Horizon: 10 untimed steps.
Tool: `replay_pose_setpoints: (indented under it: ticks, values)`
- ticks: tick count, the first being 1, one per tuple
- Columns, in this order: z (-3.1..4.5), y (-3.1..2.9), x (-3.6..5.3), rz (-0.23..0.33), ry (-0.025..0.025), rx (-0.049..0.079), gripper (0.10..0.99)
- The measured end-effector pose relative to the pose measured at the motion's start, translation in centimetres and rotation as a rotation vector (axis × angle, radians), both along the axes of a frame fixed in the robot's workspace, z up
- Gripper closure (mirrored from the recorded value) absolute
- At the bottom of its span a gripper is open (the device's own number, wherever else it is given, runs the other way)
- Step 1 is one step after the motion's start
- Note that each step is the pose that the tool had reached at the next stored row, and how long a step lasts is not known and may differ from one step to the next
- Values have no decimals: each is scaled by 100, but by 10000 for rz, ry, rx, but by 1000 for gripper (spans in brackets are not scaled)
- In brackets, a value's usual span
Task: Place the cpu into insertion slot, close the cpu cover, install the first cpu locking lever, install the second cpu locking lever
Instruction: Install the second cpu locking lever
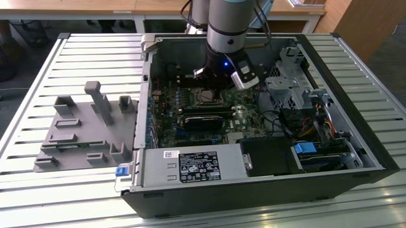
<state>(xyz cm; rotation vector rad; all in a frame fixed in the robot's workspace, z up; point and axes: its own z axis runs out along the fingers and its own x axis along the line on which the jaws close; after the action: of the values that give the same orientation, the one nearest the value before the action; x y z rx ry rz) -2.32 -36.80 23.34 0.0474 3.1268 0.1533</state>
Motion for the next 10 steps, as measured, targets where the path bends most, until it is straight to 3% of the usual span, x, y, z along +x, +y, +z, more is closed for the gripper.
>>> replay_pose_setpoints:
  ticks: [6,10]
  values:
    - [-5,-14,-149,0,0,-2,976]
    - [-9,-43,-197,0,0,-2,976]
